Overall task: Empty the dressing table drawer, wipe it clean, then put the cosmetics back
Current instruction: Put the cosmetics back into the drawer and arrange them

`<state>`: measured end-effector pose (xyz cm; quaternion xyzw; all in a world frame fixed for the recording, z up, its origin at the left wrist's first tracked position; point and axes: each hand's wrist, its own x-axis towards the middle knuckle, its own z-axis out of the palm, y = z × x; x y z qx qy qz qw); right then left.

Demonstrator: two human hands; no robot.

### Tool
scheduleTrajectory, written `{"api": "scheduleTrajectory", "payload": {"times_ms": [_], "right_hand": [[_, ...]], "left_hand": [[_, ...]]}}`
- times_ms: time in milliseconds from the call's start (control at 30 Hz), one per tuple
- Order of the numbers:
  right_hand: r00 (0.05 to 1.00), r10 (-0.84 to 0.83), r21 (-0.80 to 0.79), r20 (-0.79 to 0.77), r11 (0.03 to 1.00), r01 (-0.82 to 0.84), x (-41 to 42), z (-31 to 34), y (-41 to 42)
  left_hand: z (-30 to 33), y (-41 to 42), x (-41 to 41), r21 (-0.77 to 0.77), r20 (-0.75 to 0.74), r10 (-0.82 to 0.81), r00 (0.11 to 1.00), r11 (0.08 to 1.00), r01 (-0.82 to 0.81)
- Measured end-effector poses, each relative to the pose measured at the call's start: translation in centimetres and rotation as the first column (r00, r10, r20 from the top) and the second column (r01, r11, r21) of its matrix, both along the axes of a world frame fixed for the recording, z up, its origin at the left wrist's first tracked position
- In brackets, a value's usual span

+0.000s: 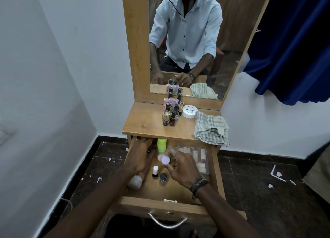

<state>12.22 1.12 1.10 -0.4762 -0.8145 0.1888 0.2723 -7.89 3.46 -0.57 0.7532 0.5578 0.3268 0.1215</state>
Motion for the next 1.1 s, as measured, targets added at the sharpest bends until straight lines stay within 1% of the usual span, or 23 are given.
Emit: {"api": "scheduleTrajectory", "payload": {"times_ms": [33, 67, 167, 267, 367, 500, 600, 700, 767, 833, 933, 1000, 1100], "right_hand": [[1.000, 0.000, -0.007, -0.004, 1.000, 0.000, -0.1, 0.0, 0.0], [1.000, 0.001, -0.016, -0.012, 1.000, -0.001, -0.3, 0.0, 0.1], [0.999, -0.005, -0.046, -0.050, 0.999, 0.003, -0.7, 0.2, 0.0], [0.995, 0.011, -0.049, -0.097, 0.999, -0.016, -1.2, 0.2, -0.1], [0.993, 0.011, -0.053, -0.117, 0.998, -0.017, -1.5, 0.5, -0.4], [0.992, 0.011, -0.113, -0.128, 0.993, -0.026, -1.4, 0.9, -0.6], [0.992, -0.046, -0.173, -0.118, 0.985, 0.025, -1.4, 0.8, -0.9], [0.994, -0.110, -0.183, 0.015, 0.977, 0.111, -1.1, 1.1, -1.3], [0.989, -0.082, -0.178, 0.123, 0.978, 0.104, -1.1, 1.4, -1.6], [0.978, -0.028, -0.155, 0.207, 0.986, 0.061, -1.3, 1.8, -1.9], [0.956, 0.018, -0.103, 0.294, 0.995, 0.013, -2.1, 1.9, -2.3], [0.937, 0.019, -0.080, 0.348, 0.997, 0.010, -2.6, 1.7, -2.4], [0.926, 0.001, -0.053, 0.376, 0.998, 0.020, -3.1, 1.3, -2.2]], "left_hand": [[0.3, -0.5, -0.3, 0.008, -0.017, -0.018, 1.000, 1.000, 0.018], [0.6, -1.0, -0.6, 0.005, -0.003, -0.037, 0.999, 0.999, 0.037], [1.7, -2.4, -0.5, -0.058, 0.098, -0.139, 0.985, 0.988, 0.145], [2.5, -3.1, 0.1, -0.046, 0.194, -0.225, 0.955, 0.970, 0.238], [2.6, -3.4, 0.7, -0.037, 0.252, -0.239, 0.938, 0.966, 0.256], [1.7, -3.6, 0.9, -0.034, 0.279, -0.214, 0.936, 0.972, 0.232], [1.7, -3.8, 0.8, -0.058, 0.306, -0.173, 0.936, 0.978, 0.200], [1.6, -3.7, 0.5, -0.060, 0.337, -0.152, 0.929, 0.981, 0.183], [1.6, -3.6, 0.5, -0.067, 0.359, -0.135, 0.923, 0.983, 0.170], [1.6, -3.7, 0.7, -0.068, 0.370, -0.122, 0.921, 0.985, 0.157], [1.8, -4.0, 1.0, -0.070, 0.390, -0.102, 0.915, 0.988, 0.140], [1.9, -4.1, 1.1, -0.064, 0.397, -0.096, 0.913, 0.989, 0.131], [2.0, -4.0, 0.8, -0.063, 0.396, -0.084, 0.915, 0.991, 0.118]]}}
